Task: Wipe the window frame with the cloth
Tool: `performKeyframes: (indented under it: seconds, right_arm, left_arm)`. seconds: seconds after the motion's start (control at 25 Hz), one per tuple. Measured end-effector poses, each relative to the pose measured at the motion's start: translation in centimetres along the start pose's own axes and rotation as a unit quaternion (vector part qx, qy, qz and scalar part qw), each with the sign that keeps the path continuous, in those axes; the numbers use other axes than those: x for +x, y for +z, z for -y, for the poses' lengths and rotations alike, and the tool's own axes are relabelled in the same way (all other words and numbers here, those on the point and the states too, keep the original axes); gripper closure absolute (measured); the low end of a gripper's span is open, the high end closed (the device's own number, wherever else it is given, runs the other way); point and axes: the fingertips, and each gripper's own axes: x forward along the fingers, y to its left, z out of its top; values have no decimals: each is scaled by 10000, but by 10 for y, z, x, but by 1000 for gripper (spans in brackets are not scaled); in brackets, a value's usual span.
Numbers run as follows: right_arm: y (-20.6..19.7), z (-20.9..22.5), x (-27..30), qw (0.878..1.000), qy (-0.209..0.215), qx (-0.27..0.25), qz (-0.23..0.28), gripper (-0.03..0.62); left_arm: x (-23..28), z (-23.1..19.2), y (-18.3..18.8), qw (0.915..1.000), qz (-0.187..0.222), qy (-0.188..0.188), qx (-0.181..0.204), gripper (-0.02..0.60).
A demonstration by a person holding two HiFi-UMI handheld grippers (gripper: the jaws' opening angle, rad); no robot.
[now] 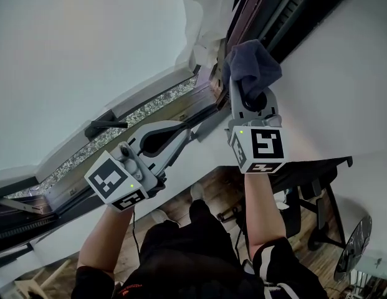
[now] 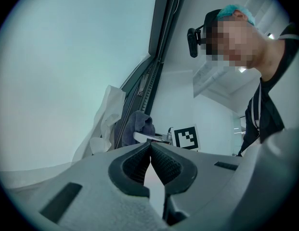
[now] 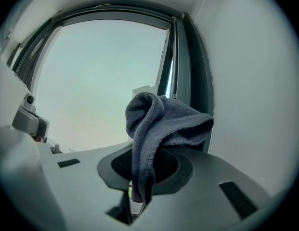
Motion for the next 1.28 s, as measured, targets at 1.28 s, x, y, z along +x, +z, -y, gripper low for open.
performKeyframes:
  seconds: [1.28]
  right_arm:
    - [-115, -28, 11, 9955, 179, 460, -813, 542]
  left_arm:
    - [-4, -24, -58, 9982, -366, 145, -460, 560]
